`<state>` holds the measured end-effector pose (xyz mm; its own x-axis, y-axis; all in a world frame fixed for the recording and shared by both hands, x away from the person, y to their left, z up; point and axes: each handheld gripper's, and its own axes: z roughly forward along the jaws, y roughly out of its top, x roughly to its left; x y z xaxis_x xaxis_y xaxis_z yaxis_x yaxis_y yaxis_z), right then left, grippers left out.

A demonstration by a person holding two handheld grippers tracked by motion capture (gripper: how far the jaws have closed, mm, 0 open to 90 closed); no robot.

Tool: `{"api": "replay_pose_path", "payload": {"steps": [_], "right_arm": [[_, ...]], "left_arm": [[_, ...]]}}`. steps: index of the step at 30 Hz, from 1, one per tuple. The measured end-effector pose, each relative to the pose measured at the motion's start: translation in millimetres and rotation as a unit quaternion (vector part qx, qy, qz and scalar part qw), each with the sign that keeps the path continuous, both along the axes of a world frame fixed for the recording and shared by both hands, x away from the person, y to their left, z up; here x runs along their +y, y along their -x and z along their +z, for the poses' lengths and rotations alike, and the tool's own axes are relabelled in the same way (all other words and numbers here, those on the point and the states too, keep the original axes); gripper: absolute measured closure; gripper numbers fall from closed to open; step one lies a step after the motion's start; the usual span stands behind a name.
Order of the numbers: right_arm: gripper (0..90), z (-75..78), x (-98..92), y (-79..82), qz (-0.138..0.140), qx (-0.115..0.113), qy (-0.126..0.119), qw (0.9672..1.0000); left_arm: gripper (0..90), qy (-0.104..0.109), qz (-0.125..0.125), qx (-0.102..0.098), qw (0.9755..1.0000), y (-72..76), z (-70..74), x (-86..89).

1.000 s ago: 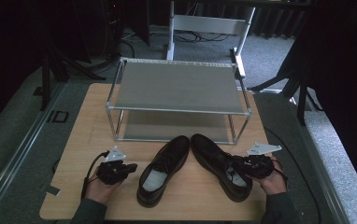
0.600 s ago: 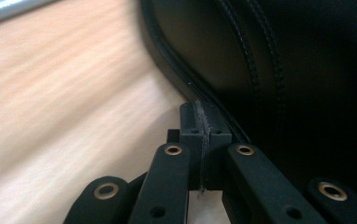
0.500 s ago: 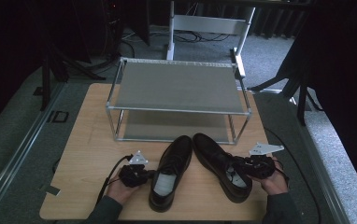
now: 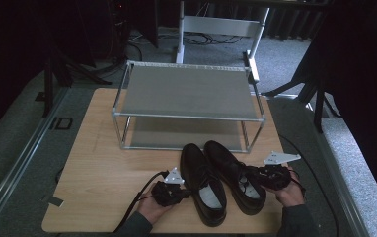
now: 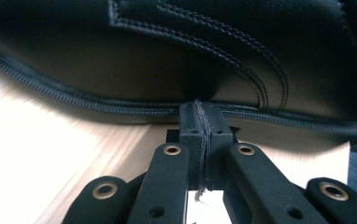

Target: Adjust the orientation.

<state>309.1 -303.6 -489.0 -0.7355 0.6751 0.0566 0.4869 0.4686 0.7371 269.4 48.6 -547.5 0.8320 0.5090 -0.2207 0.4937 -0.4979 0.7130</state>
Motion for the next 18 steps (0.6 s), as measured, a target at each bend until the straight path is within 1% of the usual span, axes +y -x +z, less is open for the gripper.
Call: {"api": "replay_pose_path", "payload": {"steps": [3, 5, 10, 13, 15, 16, 18], "right_arm": [[78.6, 0.8, 2.5, -0.9, -0.007, 0.003, -0.007, 0.9999], [78.7, 1.3, 6.2, -2.0, -0.011, 0.002, -0.009, 0.9999], [78.7, 1.7, 15.6, -7.5, -0.019, -0.009, -0.014, 0.9997], [78.7, 1.3, 20.5, -11.4, -0.027, -0.014, -0.019, 0.9993], [78.7, 0.8, 24.7, -14.9, -0.031, -0.017, -0.024, 0.9991], [78.6, 0.6, 26.9, -16.8, -0.033, -0.019, -0.025, 0.9990], [78.7, 1.0, 31.3, -19.7, -0.031, -0.017, -0.026, 0.9990]], "left_arm": [[88.9, 0.005, -0.006, 0.002, 1.0000, 0.5, -0.7, -4.7], [86.3, 0.012, -0.008, 0.005, 0.9999, 0.4, -1.7, -6.3], [85.2, 0.015, -0.013, 0.006, 0.9998, -0.2, -2.4, -12.0], [85.1, 0.014, -0.015, 0.006, 0.9998, -0.7, -2.9, -14.7], [85.2, 0.020, -0.020, 0.009, 0.9996, -0.7, -3.6, -16.3], [85.1, 0.018, -0.020, 0.004, 0.9996, 0.0, -3.3, -17.2], [85.0, 0.019, -0.018, 0.006, 0.9996, -0.5, -3.3, -17.7]]}}
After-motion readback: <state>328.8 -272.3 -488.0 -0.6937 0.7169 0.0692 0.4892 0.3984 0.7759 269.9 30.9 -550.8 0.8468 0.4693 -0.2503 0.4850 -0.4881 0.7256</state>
